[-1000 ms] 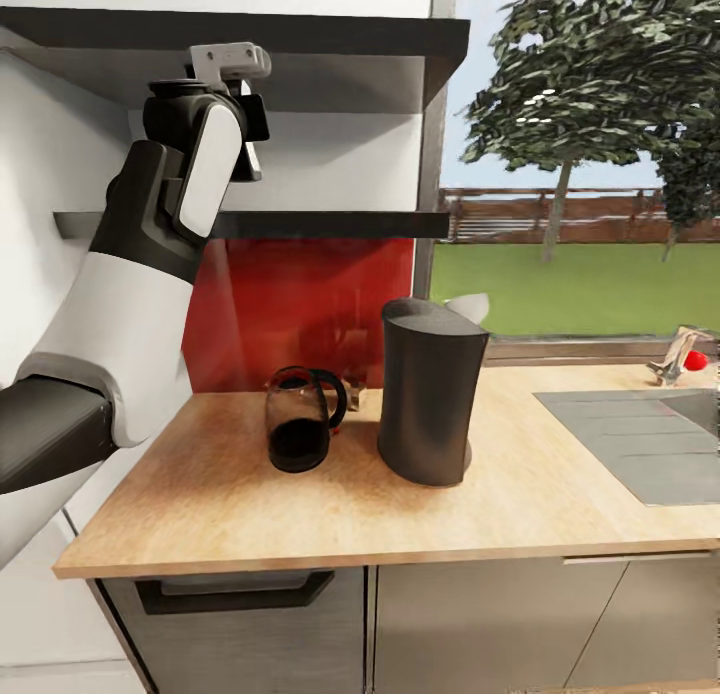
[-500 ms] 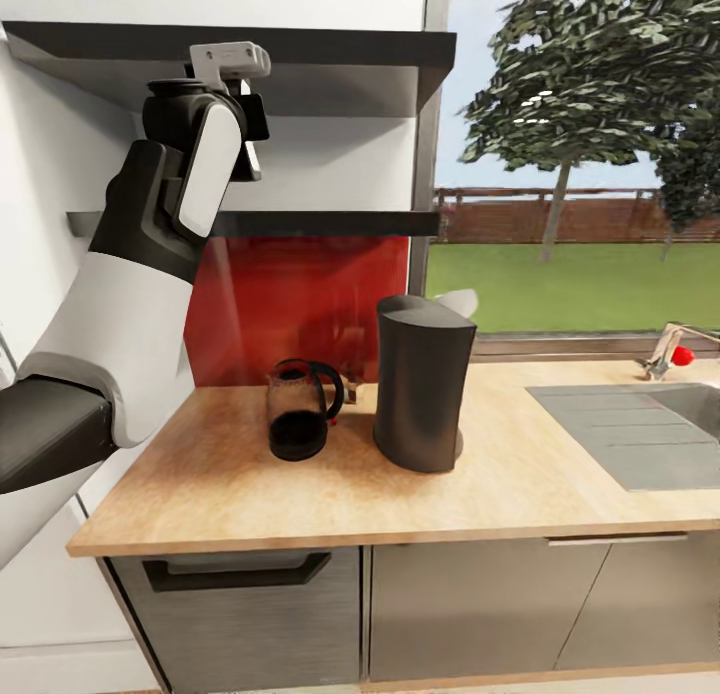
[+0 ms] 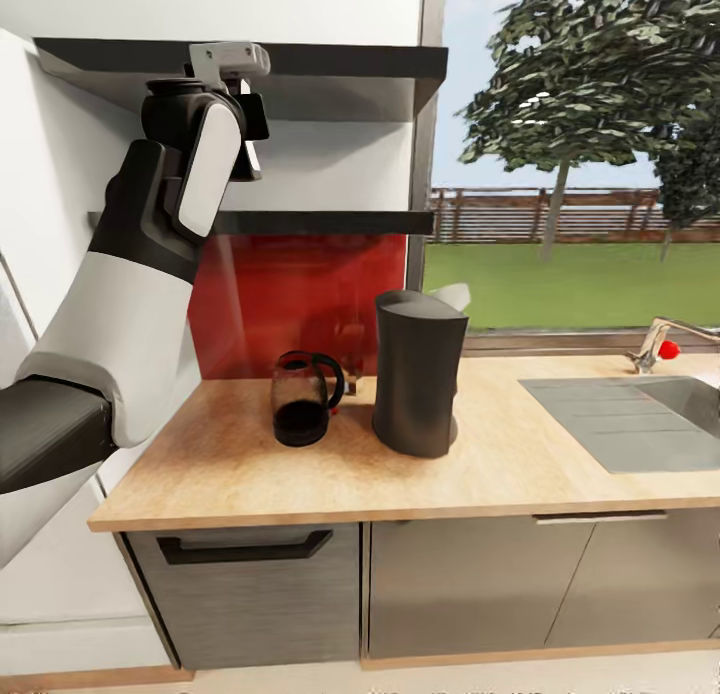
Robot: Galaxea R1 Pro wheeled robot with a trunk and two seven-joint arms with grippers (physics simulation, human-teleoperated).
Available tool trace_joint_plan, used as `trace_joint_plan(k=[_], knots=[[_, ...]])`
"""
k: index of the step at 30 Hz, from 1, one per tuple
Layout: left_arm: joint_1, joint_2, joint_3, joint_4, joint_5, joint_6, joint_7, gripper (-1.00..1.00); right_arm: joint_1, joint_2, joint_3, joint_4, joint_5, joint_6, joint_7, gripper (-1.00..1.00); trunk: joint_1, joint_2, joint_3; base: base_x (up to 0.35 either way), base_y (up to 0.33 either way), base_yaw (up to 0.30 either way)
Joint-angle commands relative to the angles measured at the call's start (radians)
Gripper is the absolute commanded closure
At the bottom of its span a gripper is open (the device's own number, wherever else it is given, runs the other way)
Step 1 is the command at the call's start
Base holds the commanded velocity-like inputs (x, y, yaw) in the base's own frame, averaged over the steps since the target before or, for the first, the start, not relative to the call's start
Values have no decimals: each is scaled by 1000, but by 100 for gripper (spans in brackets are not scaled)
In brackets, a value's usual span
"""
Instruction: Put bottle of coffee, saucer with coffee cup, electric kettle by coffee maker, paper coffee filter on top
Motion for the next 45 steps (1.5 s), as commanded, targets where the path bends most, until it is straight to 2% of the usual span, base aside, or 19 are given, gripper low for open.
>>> trace_joint_plan(k=[1, 7, 10, 11, 16, 18, 19, 25, 26, 29, 30, 31, 33, 35, 38, 42, 43, 44, 45], knots=[[-1, 1, -2, -1, 11, 3, 7, 100, -1, 0, 4, 3, -11, -4, 8, -100, 0, -1, -2, -54, 0, 0], [-1, 1, -1, 7, 34, 23, -1, 100, -1, 0, 4, 3, -11, -4, 7, -100, 0, -1, -2, -13, 0, 0], [-1, 0, -1, 7, 90, 27, -5, 100, -1, 0, 4, 3, -11, -4, 7, -100, 0, -1, -2, -4, 0, 0], [-1, -1, -2, 7, 134, 28, -8, 100, -1, -1, 4, 3, -11, -4, 7, -100, 0, -1, -2, -2, 0, 0], [6, -8, -4, 5, 196, 30, -57, 100, -1, -1, 4, 3, -11, -4, 7, -100, 0, -1, -2, -1, 0, 0], [21, -15, -4, 1, 207, 30, -139, 100, -1, -1, 4, 3, -11, -4, 7, -100, 0, -1, -2, 0, 0, 0], [40, -21, -4, -2, 215, 29, -326, 100, -1, -1, 3, 3, -11, -4, 7, -100, 0, -1, -2, 0, 0, 0], [89, -25, -13, -49, 217, 27, -548, 100, -1, -1, 3, 3, -11, -4, 7, -100, 0, -1, -2, 0, 0, 0], [132, -25, -51, -120, 218, 27, -639, 100, -1, -2, 3, 3, -11, -4, 7, -100, 0, -1, -2, 0, 0, 0], [165, -24, -101, -185, 218, 27, -669, 100, -1, -2, 3, 3, -11, -4, 7, -100, 0, -1, -2, 0, 0, 0], [214, -23, -166, -256, 218, 27, -703, 100, -1, -3, 4, 3, -12, -4, 7, -100, 0, -1, -2, 0, 0, 0], [250, -20, -192, -301, 218, 26, -752, 100, -1, -3, 4, 3, -12, -4, 7, -100, 0, -1, -2, 0, 0, 0], [285, -15, -203, -329, 218, 25, -794, 100, -1, -3, 4, 3, -12, -4, 7, -100, 0, -1, -2, 0, 0, 0], [338, 0, -212, -367, 217, 23, -846, 100, -1, -3, 4, 3, -12, -4, 7, -100, 0, -1, -2, 0, 0, 0], [419, 54, -219, -429, 217, 18, -921, 100, -1, -3, 4, 3, -11, -4, 6, -100, 0, -1, -2, 0, 0, 0], [581, 157, -224, -504, 214, -43, -1095, 100, -1, -3, 4, 3, -11, -4, 6, -100, 0, -1, -2, 0, 0, 0], [617, 185, -224, -513, 212, -77, -1123, 100, -1, -3, 4, 3, -11, -4, 6, -100, 0, -1, -2, 0, 0, 0], [691, 239, -225, -522, 211, -166, -1154, 100, -1, -4, 3, 3, -11, -4, 6, -100, 0, -1, -2, 0, 0, 0], [710, 251, -225, -524, 211, -191, -1158, 100, -1, -5, 3, 3, -11, -4, 6, -100, 0, -1, -2, 0, 0, 0]])
